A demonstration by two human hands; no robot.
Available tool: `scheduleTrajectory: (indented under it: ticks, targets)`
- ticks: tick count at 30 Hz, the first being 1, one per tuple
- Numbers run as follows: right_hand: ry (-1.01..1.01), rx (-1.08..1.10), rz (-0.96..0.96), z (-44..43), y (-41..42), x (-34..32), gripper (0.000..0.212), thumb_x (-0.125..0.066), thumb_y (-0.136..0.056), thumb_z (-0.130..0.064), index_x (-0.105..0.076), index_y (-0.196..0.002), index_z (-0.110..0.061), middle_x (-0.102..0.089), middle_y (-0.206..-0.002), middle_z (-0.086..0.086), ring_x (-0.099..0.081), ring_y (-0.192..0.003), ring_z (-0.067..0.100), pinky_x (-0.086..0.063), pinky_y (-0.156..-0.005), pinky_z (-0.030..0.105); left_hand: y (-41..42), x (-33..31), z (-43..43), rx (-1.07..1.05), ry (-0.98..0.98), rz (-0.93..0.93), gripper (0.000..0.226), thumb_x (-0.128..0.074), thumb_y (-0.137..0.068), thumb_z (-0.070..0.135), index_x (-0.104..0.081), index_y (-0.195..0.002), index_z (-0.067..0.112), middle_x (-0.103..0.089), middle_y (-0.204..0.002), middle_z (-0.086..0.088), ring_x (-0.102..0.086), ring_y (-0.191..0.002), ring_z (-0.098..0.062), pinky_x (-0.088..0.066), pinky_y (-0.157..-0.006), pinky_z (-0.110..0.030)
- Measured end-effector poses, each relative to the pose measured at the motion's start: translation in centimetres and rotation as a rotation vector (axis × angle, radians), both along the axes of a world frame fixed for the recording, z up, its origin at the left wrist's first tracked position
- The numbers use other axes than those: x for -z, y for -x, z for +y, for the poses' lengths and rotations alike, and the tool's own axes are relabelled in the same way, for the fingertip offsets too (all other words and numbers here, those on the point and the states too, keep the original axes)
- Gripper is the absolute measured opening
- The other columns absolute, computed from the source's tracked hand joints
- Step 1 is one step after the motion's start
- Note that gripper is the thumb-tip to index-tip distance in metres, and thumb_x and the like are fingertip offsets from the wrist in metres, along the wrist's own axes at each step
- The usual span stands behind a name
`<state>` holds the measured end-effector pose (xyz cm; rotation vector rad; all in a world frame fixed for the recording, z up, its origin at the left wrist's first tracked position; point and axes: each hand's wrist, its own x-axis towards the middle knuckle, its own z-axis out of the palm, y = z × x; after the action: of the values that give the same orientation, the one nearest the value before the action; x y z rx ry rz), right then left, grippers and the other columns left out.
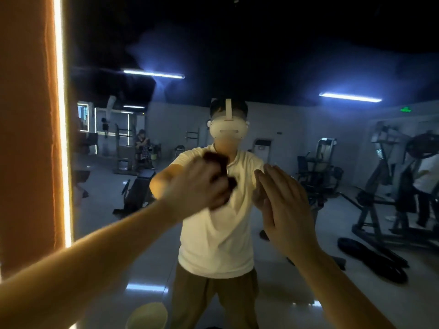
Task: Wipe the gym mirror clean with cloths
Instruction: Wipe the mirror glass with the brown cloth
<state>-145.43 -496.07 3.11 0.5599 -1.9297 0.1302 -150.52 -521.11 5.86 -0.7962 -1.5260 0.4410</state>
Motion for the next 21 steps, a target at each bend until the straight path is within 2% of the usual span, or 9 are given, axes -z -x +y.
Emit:
scheduleTrajectory:
  ticks: [3,5,7,10,11,13,16,19,21]
  targets:
    - [0.076,-0.039,0.04,-0.2,-0.2,-1.2,0.05,-0.033,-0.106,-0.028,-0.049,-0.148,-0.007,-0.049,-0.154,0.013,-0.045,-0.143,0.03,-0.038,-0.117,0.051,-0.3,-7.9,0.0,0.06,-0.557,0.0,0.029,-0.059,-0.099,0.041,-0.06,-0.107,0.013,-0.054,-0.114,-0.02,-0.048,-0.102,-0.037,-0.038,-0.086,-0.046]
    - [0.14,-0.072,0.072,-0.7,0.0,-2.7,0.048,-0.03,-0.11,-0.033,-0.046,-0.149,-0.011,-0.05,-0.153,0.012,-0.045,-0.143,0.028,-0.036,-0.117,0.047,-0.2,-7.3,1.8,0.122,-0.718,-0.048,0.029,-0.064,-0.098,0.041,-0.061,-0.109,0.013,-0.048,-0.119,-0.018,-0.041,-0.105,-0.035,-0.036,-0.087,-0.044]
    - [0.161,-0.066,0.105,-1.5,0.4,-4.3,0.044,-0.042,-0.108,-0.026,-0.045,-0.149,-0.013,-0.048,-0.154,0.011,-0.042,-0.144,0.027,-0.035,-0.117,0.046,-0.7,-3.2,3.8,0.179,-0.533,-0.128,0.03,-0.063,-0.097,0.043,-0.062,-0.11,0.016,-0.045,-0.115,-0.014,-0.043,-0.1,-0.033,-0.043,-0.084,-0.046]
    - [0.142,-0.015,0.156,-3.5,0.9,-7.0,0.048,-0.041,-0.102,-0.019,-0.049,-0.148,-0.009,-0.046,-0.156,0.012,-0.039,-0.145,0.028,-0.032,-0.117,0.043,-0.8,1.4,2.8,0.121,0.021,-0.169,0.029,-0.061,-0.099,0.05,-0.065,-0.114,0.025,-0.048,-0.119,-0.006,-0.05,-0.102,-0.027,-0.052,-0.09,-0.047]
    - [0.13,-0.004,0.163,-4.3,0.9,-8.0,0.049,-0.037,-0.102,-0.021,-0.051,-0.147,-0.008,-0.046,-0.157,0.012,-0.039,-0.145,0.029,-0.031,-0.118,0.042,-0.7,0.8,1.5,0.093,0.113,-0.132,0.028,-0.06,-0.099,0.05,-0.065,-0.114,0.027,-0.05,-0.119,-0.005,-0.051,-0.101,-0.025,-0.051,-0.091,-0.045]
    - [0.099,-0.002,0.158,-5.9,0.9,-9.8,0.051,-0.033,-0.102,-0.023,-0.051,-0.148,-0.008,-0.043,-0.159,0.012,-0.037,-0.148,0.029,-0.029,-0.12,0.041,-0.6,-2.2,-1.6,0.082,0.119,-0.03,0.024,-0.062,-0.097,0.047,-0.067,-0.108,0.026,-0.058,-0.111,-0.007,-0.052,-0.094,-0.025,-0.05,-0.086,-0.044]
    - [0.07,-0.01,0.181,-7.8,1.1,-11.9,0.051,-0.035,-0.102,-0.023,-0.05,-0.148,-0.008,-0.042,-0.159,0.012,-0.034,-0.148,0.026,-0.029,-0.121,0.043,-0.5,-9.1,-7.5,0.032,-0.118,0.101,0.031,-0.072,-0.09,0.039,-0.061,-0.109,0.017,-0.058,-0.109,-0.015,-0.049,-0.094,-0.03,-0.05,-0.077,-0.046]
    - [0.051,0.03,0.233,-9.0,2.0,-14.2,0.051,-0.038,-0.101,-0.023,-0.049,-0.149,-0.007,-0.042,-0.159,0.013,-0.036,-0.148,0.028,-0.033,-0.121,0.046,-0.7,-15.8,-10.5,-0.011,-0.528,0.115,0.031,-0.067,-0.097,0.036,-0.059,-0.112,0.011,-0.051,-0.118,-0.02,-0.043,-0.102,-0.034,-0.045,-0.085,-0.049]
    - [0.085,0.038,0.246,-9.5,2.6,-15.8,0.054,-0.036,-0.1,-0.025,-0.047,-0.15,-0.006,-0.04,-0.16,0.014,-0.036,-0.148,0.031,-0.033,-0.12,0.046,-0.5,-16.0,-9.1,0.014,-0.765,0.056,0.029,-0.062,-0.099,0.037,-0.058,-0.112,0.011,-0.048,-0.12,-0.02,-0.044,-0.106,-0.037,-0.043,-0.089,-0.05]
